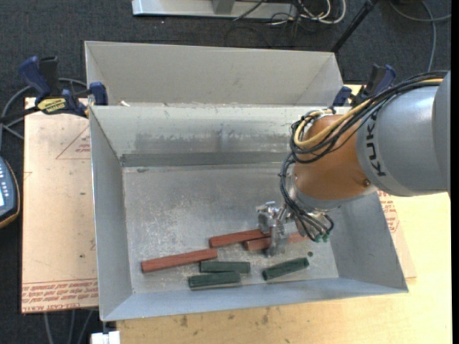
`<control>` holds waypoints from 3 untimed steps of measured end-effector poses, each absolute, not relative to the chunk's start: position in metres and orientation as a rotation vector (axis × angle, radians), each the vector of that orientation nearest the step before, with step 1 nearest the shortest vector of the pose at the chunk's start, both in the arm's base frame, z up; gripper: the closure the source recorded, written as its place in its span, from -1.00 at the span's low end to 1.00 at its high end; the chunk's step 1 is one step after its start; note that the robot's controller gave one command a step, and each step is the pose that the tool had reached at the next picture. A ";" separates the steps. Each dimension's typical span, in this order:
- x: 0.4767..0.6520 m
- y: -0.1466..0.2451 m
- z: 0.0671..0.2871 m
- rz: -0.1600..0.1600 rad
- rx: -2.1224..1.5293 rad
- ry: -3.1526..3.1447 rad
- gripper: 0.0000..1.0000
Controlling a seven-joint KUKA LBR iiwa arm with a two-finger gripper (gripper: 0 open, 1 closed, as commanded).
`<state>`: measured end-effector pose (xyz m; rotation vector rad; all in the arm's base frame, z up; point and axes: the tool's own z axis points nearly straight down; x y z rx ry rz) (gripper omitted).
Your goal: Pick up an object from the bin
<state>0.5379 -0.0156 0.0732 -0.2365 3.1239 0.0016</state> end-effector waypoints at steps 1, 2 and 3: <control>0.504 0.024 0.088 0.003 -0.492 3.097 1.00; 0.526 0.019 0.195 -0.001 -0.457 3.096 1.00; 0.569 0.024 0.239 0.000 -0.438 3.100 1.00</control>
Offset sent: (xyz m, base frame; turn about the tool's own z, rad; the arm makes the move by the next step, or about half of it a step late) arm -0.0353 0.0378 0.0146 -0.1653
